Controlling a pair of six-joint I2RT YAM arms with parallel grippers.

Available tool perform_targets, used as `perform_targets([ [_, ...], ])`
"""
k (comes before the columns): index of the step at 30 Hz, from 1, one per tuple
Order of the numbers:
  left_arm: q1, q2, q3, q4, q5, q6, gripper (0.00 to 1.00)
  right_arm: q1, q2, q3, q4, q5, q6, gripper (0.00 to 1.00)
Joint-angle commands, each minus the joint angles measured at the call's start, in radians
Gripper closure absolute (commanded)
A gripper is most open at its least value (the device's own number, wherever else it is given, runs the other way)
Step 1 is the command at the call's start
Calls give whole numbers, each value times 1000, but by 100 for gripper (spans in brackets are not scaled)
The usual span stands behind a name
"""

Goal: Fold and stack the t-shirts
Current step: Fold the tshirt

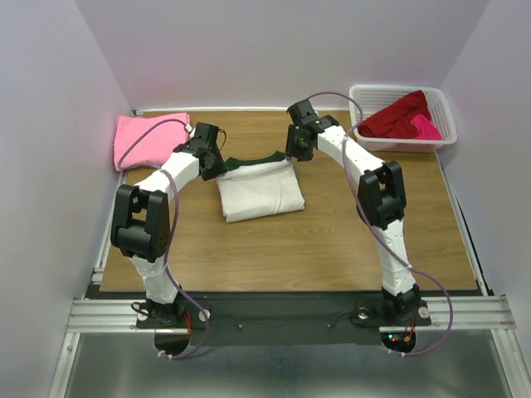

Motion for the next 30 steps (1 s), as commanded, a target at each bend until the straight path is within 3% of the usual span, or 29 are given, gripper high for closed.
perform_targets([
  [1,13,-29,78,55,27,22,45,-14,-38,48,78,34,4,47],
  [4,14,-113,75,81,18,45,29,-14,-121,4,127,-2,-40,41],
  [9,14,-247,3,104,33,76,26,-14,-227,-126,202,-124,-106,41],
  [11,13,-302,-74,141,59,93,32,-14,-251,-176,254,-208,-126,41],
  [14,13,-325,-164,205,111,105,49,-14,-265,-274,343,-340,-148,46],
  [15,13,-318,-175,216,127,108,54,-14,-256,-280,362,-370,-149,49],
  [16,13,-307,-184,228,163,111,66,-14,-232,-286,397,-404,-152,52],
  [18,13,-250,-181,259,188,111,75,-13,-196,-263,418,-452,-152,56],
  [23,13,-74,-76,266,139,143,82,-17,-51,-168,428,-438,-168,64],
  [30,13,132,76,283,129,177,82,-65,61,-108,464,-412,-129,66],
])
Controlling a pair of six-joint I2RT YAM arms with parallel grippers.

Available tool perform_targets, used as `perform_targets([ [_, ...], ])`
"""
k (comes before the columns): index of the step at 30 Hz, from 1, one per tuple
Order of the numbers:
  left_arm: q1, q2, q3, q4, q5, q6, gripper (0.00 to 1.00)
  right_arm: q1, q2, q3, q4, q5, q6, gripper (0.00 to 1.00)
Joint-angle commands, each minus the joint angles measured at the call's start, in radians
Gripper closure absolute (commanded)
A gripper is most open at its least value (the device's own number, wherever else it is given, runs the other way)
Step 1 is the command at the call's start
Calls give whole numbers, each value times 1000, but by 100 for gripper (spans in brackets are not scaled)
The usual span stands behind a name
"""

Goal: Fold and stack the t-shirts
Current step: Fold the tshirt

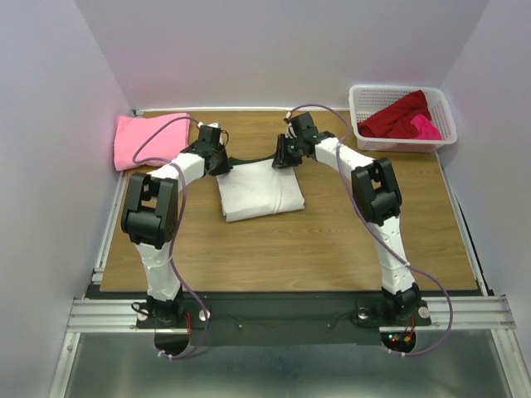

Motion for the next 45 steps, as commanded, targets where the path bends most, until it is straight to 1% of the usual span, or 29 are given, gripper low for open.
perform_targets([
  [1,2,50,103,49,-14,37,82,-47,8,42,90,9,25,66],
  [4,8,91,113,50,1,34,79,-84,7,-4,105,5,45,65],
  [6,23,93,114,47,10,28,78,-107,-1,-26,108,-12,50,66],
  [8,40,57,116,47,38,14,72,-112,-33,-44,110,-23,33,65],
  [9,43,33,116,47,44,11,68,-112,-48,-47,110,-24,34,65],
  [10,43,9,114,50,44,9,60,-113,-64,-44,113,-32,39,64],
  [12,43,-72,98,62,48,-4,49,-112,-105,-38,114,-55,56,62],
  [13,43,-98,88,66,56,-12,41,-112,-117,-37,122,-67,62,60],
  [14,43,-150,59,72,59,-23,39,-110,-143,-37,126,-92,79,59],
  [16,43,-200,-8,102,65,-44,37,-110,-162,-44,157,-121,100,56],
  [17,43,-239,-31,107,62,-49,37,-112,-172,-58,172,-154,117,55],
  [20,43,-283,-109,109,19,-51,37,-110,-193,-73,202,-172,136,50],
  [21,43,-286,-126,109,9,-49,37,-112,-196,-80,203,-164,127,45],
  [23,48,-287,-168,134,2,-31,35,-112,-194,-84,202,-146,99,44],
  [24,48,-283,-177,139,-2,-25,34,-112,-191,-90,202,-144,56,44],
  [27,59,-251,-189,153,-24,2,25,-119,-174,-106,200,-158,-49,43],
  [28,63,-229,-185,153,-28,12,22,-130,-159,-113,200,-176,-62,43],
  [31,76,-206,-177,159,-36,41,20,-156,-140,-121,200,-222,-94,44],
  [33,77,-180,-162,164,-24,57,20,-159,-130,-123,202,-241,-125,44],
  [38,77,-96,-111,167,-13,103,27,-158,-88,-100,200,-288,-157,45],
  [42,80,-36,-73,167,2,130,30,-158,-48,-80,200,-285,-165,45],
  [45,80,1,-45,167,38,150,37,-158,-19,-89,200,-313,-159,47],
])
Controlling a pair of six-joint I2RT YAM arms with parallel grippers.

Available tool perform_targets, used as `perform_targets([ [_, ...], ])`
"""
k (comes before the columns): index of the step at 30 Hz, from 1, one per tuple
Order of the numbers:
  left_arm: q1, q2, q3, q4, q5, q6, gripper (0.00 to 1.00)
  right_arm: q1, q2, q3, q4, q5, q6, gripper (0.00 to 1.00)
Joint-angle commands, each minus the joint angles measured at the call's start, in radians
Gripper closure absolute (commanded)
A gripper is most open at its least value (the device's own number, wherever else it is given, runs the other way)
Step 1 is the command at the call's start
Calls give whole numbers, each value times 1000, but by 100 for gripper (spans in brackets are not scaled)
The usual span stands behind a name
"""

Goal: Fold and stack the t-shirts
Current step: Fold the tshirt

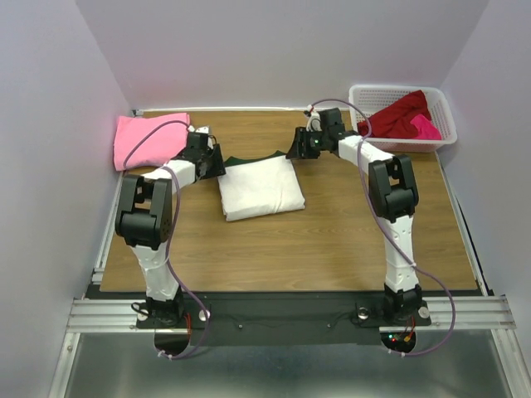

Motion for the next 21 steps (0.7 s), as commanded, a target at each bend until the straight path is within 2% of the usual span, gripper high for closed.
perform_targets([
  [1,3,22,58,26,42,54,40,4,27,23,31,-59,-20,48],
  [4,-1,36,55,26,70,52,47,8,18,-20,31,-70,-16,51],
  [7,-21,41,41,25,93,49,61,14,-19,-130,31,-87,-14,58],
  [11,-51,13,-3,22,114,20,61,20,-109,-265,33,-81,7,62],
  [19,-139,-149,-227,22,147,-60,61,53,-410,-757,33,-72,81,67],
  [21,-178,-195,-270,17,124,-55,60,54,-471,-814,31,-63,70,67],
])
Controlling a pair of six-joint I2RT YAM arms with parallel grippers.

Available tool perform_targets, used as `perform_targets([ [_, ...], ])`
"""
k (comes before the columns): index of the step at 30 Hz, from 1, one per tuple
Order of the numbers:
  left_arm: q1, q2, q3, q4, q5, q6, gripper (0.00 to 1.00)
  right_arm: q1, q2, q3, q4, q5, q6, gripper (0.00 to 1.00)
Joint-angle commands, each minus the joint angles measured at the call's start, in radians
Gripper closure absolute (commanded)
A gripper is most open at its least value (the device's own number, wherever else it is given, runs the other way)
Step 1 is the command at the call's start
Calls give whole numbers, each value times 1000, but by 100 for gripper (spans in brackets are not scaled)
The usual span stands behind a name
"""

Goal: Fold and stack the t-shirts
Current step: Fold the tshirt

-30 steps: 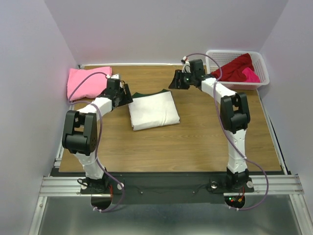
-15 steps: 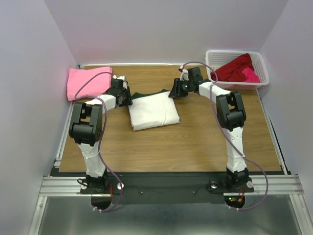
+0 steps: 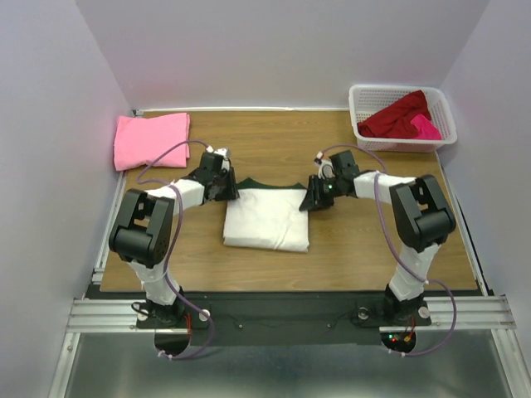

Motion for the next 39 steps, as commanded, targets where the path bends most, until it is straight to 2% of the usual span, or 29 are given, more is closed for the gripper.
perform_targets([
  [1,-65,-99,-69,-28,10,-21,55,22,-140,-136,-47,43,-9,67],
  [6,-46,-127,-19,-71,-51,56,40,13,-222,-83,-85,129,-72,66],
  [10,0,-139,3,-91,-18,137,29,2,-205,-3,-108,184,-104,58],
  [14,14,-132,6,-80,52,159,28,0,-161,52,-113,178,-129,57],
  [18,14,-110,17,-77,129,183,30,0,-128,69,-116,216,-146,56],
  [31,12,-47,49,-86,146,194,41,0,-67,69,-118,173,-172,58],
  [33,14,-40,52,-86,146,193,43,0,-67,72,-118,175,-172,62],
  [36,14,-32,55,-89,156,191,47,-1,-78,71,-119,176,-172,73],
  [37,12,-33,57,-89,156,191,51,0,-84,71,-119,175,-172,79],
  [39,14,-38,57,-91,156,193,56,0,-93,69,-121,175,-172,85],
])
